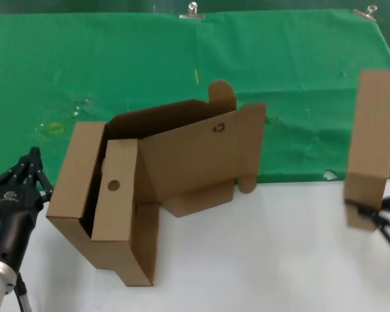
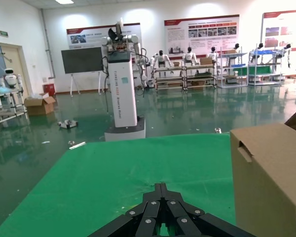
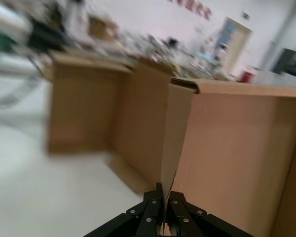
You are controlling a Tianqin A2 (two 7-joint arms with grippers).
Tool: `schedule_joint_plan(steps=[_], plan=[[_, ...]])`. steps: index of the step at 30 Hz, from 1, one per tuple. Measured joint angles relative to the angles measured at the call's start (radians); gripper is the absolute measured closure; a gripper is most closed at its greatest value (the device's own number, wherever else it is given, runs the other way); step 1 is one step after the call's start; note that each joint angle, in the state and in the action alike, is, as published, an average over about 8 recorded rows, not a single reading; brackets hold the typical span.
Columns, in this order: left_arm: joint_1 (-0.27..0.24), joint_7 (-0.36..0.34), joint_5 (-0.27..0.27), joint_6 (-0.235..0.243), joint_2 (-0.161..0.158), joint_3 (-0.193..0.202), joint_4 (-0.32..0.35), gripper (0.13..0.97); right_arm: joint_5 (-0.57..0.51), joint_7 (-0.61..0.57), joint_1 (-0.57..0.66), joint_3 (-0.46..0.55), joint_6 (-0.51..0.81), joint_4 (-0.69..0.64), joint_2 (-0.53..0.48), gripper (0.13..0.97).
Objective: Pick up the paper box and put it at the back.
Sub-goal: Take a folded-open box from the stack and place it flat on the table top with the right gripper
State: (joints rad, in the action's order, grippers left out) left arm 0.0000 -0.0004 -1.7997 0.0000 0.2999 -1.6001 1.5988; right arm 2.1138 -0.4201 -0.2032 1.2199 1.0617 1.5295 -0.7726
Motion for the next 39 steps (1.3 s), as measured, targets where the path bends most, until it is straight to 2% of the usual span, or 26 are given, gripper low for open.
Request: schedule_joint_plan(steps=[4,8,14,18,28,39], plan=[[0.000,0.000,0.000,0.000,0.000,0.000,0.000,0.954,-0.110,0.016,0.096,0.052,-0.129,-0.041,-0.028,0.946],[0.000,0.000,0.000,0.000,0.000,0.000,0.000,0.954,-0.262,0.034,0.242,0.182,-0.213,-0.114,-0.052,0.946],[0.000,0.000,0.000,0.000,0.000,0.000,0.000,0.954,-0.503,0.088,0.455,0.395,-0.261,-0.238,-0.067,0.946],[0.000,0.000,0.000,0.000,0.000,0.000,0.000,0.954,-0.619,0.117,0.559,0.492,-0.277,-0.303,-0.064,0.946],[0.000,0.000,0.000,0.000,0.000,0.000,0.000,0.954,-0.778,0.135,0.717,0.634,-0.303,-0.395,-0.026,0.946],[0.000,0.000,0.000,0.000,0.000,0.000,0.000,0.954,-0.868,0.168,0.828,0.730,-0.308,-0.459,0.048,0.946]])
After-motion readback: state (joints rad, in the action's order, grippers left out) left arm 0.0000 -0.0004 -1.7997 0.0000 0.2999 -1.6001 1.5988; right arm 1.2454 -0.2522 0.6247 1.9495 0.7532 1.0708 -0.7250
